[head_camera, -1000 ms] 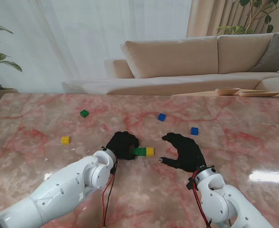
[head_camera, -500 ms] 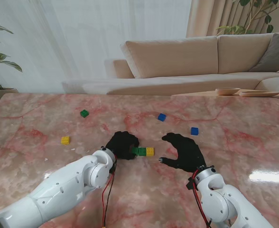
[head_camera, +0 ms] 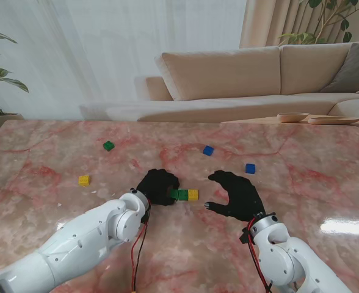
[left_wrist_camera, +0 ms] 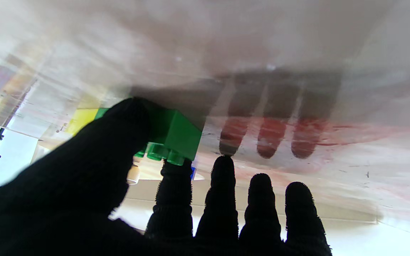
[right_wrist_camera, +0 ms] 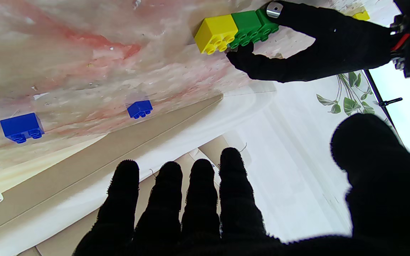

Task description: Build a two-level staggered structure with toy bricks

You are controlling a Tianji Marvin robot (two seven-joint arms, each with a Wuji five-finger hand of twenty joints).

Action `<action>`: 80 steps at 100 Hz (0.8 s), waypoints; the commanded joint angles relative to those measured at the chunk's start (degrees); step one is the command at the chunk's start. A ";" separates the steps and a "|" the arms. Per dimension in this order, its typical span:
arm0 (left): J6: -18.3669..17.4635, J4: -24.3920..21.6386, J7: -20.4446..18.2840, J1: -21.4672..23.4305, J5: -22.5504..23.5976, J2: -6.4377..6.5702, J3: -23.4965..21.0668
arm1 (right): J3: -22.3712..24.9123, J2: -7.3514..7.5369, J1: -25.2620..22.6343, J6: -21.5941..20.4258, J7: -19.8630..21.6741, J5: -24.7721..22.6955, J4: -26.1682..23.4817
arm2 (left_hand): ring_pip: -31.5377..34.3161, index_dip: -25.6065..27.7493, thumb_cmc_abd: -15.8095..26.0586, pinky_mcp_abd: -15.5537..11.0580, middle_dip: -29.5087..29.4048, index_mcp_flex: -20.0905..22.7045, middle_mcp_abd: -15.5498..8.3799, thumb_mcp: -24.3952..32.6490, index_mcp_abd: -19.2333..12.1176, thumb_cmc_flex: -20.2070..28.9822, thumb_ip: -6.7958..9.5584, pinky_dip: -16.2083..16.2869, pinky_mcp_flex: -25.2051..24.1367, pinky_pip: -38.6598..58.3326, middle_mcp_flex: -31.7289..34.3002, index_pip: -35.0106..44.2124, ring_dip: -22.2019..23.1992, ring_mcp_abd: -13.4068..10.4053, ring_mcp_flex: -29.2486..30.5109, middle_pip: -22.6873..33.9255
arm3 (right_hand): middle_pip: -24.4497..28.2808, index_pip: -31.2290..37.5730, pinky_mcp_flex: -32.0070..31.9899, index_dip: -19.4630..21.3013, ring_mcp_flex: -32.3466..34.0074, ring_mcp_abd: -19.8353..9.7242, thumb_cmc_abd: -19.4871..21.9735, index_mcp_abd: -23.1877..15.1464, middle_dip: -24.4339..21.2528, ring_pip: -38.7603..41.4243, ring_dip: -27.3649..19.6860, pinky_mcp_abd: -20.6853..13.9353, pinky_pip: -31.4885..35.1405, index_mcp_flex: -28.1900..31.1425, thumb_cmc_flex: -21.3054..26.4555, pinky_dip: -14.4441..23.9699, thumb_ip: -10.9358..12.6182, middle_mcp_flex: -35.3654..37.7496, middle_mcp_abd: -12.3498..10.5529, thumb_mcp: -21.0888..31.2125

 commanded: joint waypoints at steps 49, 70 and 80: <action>-0.35 0.50 -0.38 -0.18 -0.08 -0.21 0.54 | -0.12 -0.12 -0.27 0.07 0.69 0.36 0.38 | -1.40 0.07 -1.22 -0.35 0.54 -0.24 -0.06 -0.97 0.81 -4.11 0.56 1.61 -0.98 -2.89 -2.56 -0.95 0.22 1.42 -1.26 -1.09 | 0.32 -0.62 -0.36 -0.81 -1.47 0.26 0.51 -0.83 -0.17 0.13 -0.36 0.18 0.36 -0.81 0.46 -0.04 0.76 -1.78 0.75 1.21; -0.33 0.41 -0.58 -0.09 -0.06 -0.12 0.50 | -0.11 -0.14 -0.25 -0.03 0.53 0.38 0.44 | -1.43 -0.44 -1.42 -0.36 0.56 -1.78 0.02 -1.24 1.63 -4.29 0.55 1.87 -1.04 -3.26 -2.99 -2.27 0.27 1.52 -1.35 -1.18 | 0.33 -0.65 -0.36 -0.81 -1.45 0.29 0.51 -0.83 -0.17 0.15 -0.35 0.22 0.36 -0.88 0.45 -0.02 0.77 -1.83 0.71 1.22; -0.39 0.38 -0.51 -0.01 0.05 -0.07 0.43 | -0.12 -0.15 -0.24 -0.09 0.52 0.42 0.47 | -1.50 -1.09 -1.73 -0.44 0.55 -3.72 0.06 -1.58 2.39 -4.45 0.51 1.99 -1.06 -3.46 -3.62 -3.63 0.28 1.51 -1.61 -1.28 | 0.31 -0.65 -0.36 -0.81 -1.43 0.27 0.50 -0.79 -0.17 0.15 -0.35 0.21 0.37 -0.88 0.42 -0.01 0.77 -1.88 0.78 1.19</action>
